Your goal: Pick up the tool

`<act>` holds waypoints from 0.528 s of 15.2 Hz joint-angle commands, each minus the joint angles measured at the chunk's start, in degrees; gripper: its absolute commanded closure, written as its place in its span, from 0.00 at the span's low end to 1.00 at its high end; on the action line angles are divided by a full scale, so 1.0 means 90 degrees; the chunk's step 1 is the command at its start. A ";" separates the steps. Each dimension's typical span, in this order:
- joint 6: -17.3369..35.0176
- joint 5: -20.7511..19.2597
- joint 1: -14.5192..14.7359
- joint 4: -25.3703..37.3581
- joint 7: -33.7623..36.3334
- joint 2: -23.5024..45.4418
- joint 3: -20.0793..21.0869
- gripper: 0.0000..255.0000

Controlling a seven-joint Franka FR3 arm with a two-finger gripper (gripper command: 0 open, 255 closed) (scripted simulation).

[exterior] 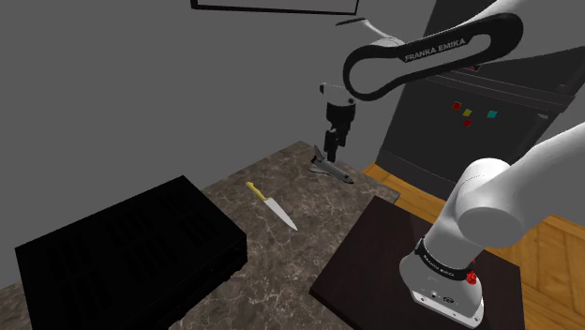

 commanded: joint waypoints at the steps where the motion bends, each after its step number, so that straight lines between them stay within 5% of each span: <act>1: 0.0526 0.0028 0.0025 0.0044 -0.0031 0.0466 -0.0013 0.00; 8: 0.2143 0.0159 0.0110 0.0308 -0.0183 0.2091 -0.0030 0.00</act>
